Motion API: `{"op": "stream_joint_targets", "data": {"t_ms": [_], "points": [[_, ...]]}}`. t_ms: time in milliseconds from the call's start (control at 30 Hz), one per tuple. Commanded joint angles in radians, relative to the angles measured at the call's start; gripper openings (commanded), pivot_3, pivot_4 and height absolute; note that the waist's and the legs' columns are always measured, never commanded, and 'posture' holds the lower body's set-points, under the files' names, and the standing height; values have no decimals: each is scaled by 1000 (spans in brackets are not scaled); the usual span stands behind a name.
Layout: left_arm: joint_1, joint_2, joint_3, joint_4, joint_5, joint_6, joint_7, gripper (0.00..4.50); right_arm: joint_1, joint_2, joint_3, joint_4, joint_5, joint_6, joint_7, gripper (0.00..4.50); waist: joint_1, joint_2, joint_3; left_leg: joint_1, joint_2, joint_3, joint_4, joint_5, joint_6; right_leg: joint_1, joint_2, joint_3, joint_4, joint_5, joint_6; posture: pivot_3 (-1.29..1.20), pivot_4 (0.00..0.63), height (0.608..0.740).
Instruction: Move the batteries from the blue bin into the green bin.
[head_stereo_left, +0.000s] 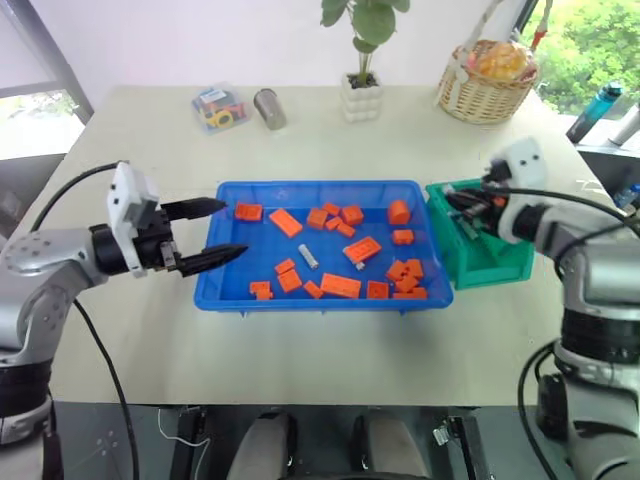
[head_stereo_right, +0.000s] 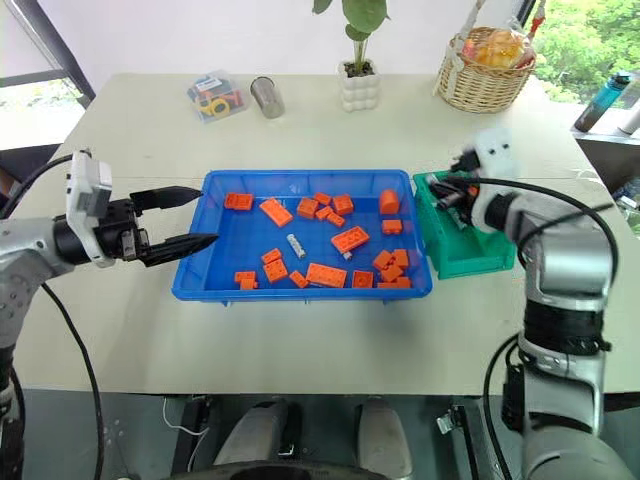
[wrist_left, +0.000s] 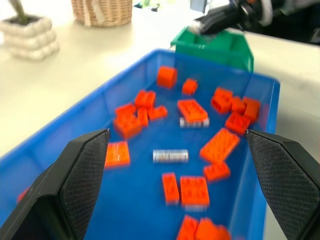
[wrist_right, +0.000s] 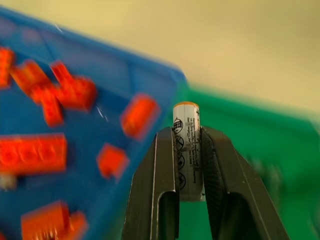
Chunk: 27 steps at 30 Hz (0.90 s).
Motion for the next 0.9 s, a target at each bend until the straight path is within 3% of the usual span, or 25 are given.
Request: {"op": "stream_joint_targets", "data": {"t_ms": [33,100,133,267,367,533,767,900], "points": [[-36,5,-5,12,-5,-7,-21,4500,20,-16,-46,-71,43,23,-40,101,-3,0,0,1,0,0,0,0,0,0,0,0,0,0,0,0,150,737],[-49,7,-14,29,5,-15,-31,4500,39,-23,-31,-64,42,10,-65,1120,-3,0,0,2,0,0,-1,0,0,-1,0,0,0,0,0,0,150,737],[-51,7,-15,35,9,-19,-35,4500,45,-30,-20,-59,35,-5,-79,1329,-2,0,0,2,0,0,-1,0,0,-2,0,0,0,0,0,0,150,737],[-51,12,-11,35,11,-15,-39,4500,-6,-72,0,-39,45,-60,-103,3289,3,0,0,1,0,0,0,0,0,-2,0,0,0,0,0,0,150,737],[-20,29,5,18,12,-15,-51,4500,-88,-47,31,-104,117,-17,-92,3289,1,0,0,1,-1,-1,0,0,0,-2,0,0,-1,0,0,0,150,737],[9,37,21,-5,4,-11,-42,4500,-126,72,203,-207,230,66,-82,3289,-2,0,0,1,1,-3,-1,0,0,-3,1,0,0,0,0,0,150,737],[17,33,13,-29,4,-14,-38,4500,-177,196,577,-5,129,-67,-122,3289,4,0,0,1,-2,-6,0,0,0,-3,-1,0,0,0,0,0,150,737],[10,28,8,-35,3,-14,-28,4500,-214,285,640,113,101,-119,-146,3289,-1,0,0,1,-2,-5,0,0,0,-4,0,0,0,0,0,0,150,737]]}}
